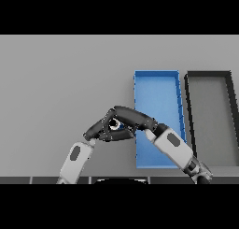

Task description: Pick up the blue pipe and place it into the blue bin.

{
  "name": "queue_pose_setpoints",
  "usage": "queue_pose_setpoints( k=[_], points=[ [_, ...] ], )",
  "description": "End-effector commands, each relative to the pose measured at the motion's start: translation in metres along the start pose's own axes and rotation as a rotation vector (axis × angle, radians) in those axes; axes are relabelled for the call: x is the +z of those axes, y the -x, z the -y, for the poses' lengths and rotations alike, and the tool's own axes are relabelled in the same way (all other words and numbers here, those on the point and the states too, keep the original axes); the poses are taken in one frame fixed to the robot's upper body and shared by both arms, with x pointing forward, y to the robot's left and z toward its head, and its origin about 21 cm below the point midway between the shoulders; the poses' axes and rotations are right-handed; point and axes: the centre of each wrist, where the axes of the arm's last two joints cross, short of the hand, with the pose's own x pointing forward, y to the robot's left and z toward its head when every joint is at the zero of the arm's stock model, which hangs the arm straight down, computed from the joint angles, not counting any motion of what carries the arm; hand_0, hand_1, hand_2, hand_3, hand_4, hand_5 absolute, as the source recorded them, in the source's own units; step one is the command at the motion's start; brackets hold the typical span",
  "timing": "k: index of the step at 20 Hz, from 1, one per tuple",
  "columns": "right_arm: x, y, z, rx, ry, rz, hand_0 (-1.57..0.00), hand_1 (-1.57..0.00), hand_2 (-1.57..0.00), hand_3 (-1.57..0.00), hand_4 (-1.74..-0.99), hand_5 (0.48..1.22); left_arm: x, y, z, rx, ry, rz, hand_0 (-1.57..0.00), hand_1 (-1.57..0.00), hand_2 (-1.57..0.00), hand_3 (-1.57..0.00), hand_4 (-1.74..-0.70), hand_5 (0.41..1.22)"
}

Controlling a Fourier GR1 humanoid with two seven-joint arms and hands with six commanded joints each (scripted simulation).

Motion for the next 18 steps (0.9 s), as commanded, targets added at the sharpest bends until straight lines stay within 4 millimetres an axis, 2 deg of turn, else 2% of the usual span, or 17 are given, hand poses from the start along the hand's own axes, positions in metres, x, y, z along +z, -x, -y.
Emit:
queue_pose_setpoints(
  k=[1, 4, 6, 8, 11, 14, 16, 18],
  points=[
    [-0.001, 0.002, -0.002, 0.007, 0.009, -0.021, -1.56, -1.56, -1.56, -1.56, -1.738, 1.211, 0.0, 0.0, -0.001, -0.015, 0.01, -0.031, -0.6, -0.55, -0.53, -0.48, -1.21, 1.221],
    [-0.002, -0.001, -0.004, 0.02, 0.023, -0.043, -1.57, -1.57, -1.57, -1.56, -1.739, 1.216, -0.001, 0.0, -0.002, -0.023, 0.007, -0.047, -0.31, -0.28, -0.27, -0.24, -1.05, 0.938],
    [-0.003, -0.002, -0.005, 0.032, 0.028, -0.058, -1.57, -1.57, -1.57, -1.57, -1.74, 1.218, -0.004, -0.002, -0.003, -0.012, -0.006, -0.052, -0.2, -0.18, -0.17, -0.16, -1.0, 0.77],
    [-0.003, -0.002, -0.006, 0.027, 0.031, -0.042, -1.57, -1.57, -1.57, -1.57, -1.74, 1.219, -0.005, 0.0, -0.005, 0.005, -0.01, -0.087, -0.12, -0.11, -0.11, -0.1, -0.97, 0.647],
    [-0.001, 0.001, -0.004, -0.008, 0.031, -0.047, -1.57, -1.57, -1.57, -1.57, -1.741, 1.22, -0.002, 0.002, 0.0, 0.004, -0.023, -0.102, -0.06, -0.06, -0.06, -0.05, -0.96, 0.538],
    [-0.001, -0.004, 0.0, -0.094, 0.034, -0.018, -1.57, -1.57, -1.57, -1.57, -1.741, 1.22, -0.003, 0.001, -0.003, -0.002, -0.032, -0.111, -0.03, -0.03, -0.03, -0.03, -0.93, 0.484],
    [-0.002, -0.014, 0.01, -0.137, 0.05, 0.001, -1.57, -1.57, -1.57, -1.57, -1.741, 1.221, 0.0, 0.002, -0.002, -0.004, -0.023, -0.113, -0.02, -0.02, -0.02, -0.02, -0.92, 0.474],
    [-0.008, -0.034, 0.022, -0.174, 0.056, 0.019, -1.57, -1.57, -1.57, -1.57, -1.741, 1.221, 0.003, 0.004, -0.001, -0.003, -0.021, -0.124, -0.01, -0.01, -0.01, -0.01, -0.91, 0.464]
  ],
)
